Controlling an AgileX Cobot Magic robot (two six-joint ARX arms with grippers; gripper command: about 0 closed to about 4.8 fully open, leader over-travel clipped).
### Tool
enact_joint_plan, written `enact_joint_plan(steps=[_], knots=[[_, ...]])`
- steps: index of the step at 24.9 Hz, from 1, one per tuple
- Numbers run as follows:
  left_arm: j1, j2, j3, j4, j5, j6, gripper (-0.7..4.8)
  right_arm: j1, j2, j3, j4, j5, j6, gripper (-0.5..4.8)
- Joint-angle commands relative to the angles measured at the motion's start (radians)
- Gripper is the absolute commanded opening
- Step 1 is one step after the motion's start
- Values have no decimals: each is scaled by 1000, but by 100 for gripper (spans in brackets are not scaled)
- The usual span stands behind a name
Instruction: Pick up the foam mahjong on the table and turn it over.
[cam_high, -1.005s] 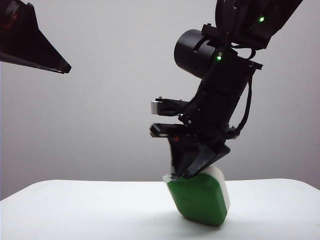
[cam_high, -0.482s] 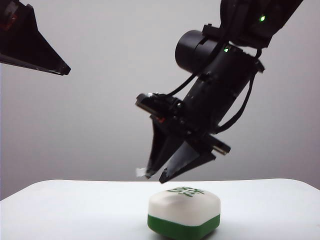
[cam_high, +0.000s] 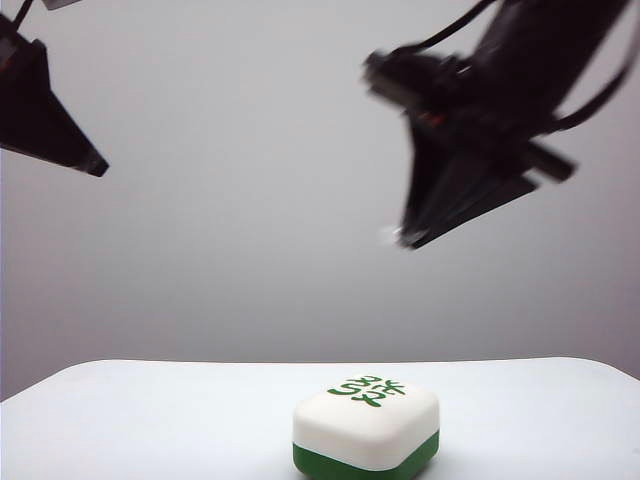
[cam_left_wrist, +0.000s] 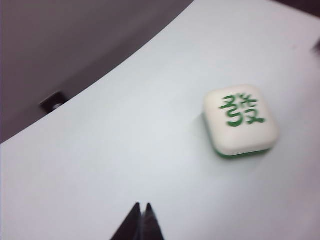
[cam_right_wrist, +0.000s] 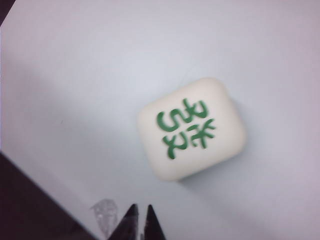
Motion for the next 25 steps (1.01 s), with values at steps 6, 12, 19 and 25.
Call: enact_joint_plan(steps=[6, 12, 19, 25], knots=[[1, -160, -16, 2, -111, -39, -4, -204, -389, -292, 209, 78, 93, 17], [1, -254, -97, 50, -176, -104, -4, -397, -561, -368, 268, 18, 56, 12], [1, -414, -229, 193, -261, -181, -4, -614, -736, -484, 370, -116, 53, 11], [1, -515, -305, 268, -290, -225, -4, -581, -859, -578, 404, -83, 63, -6]])
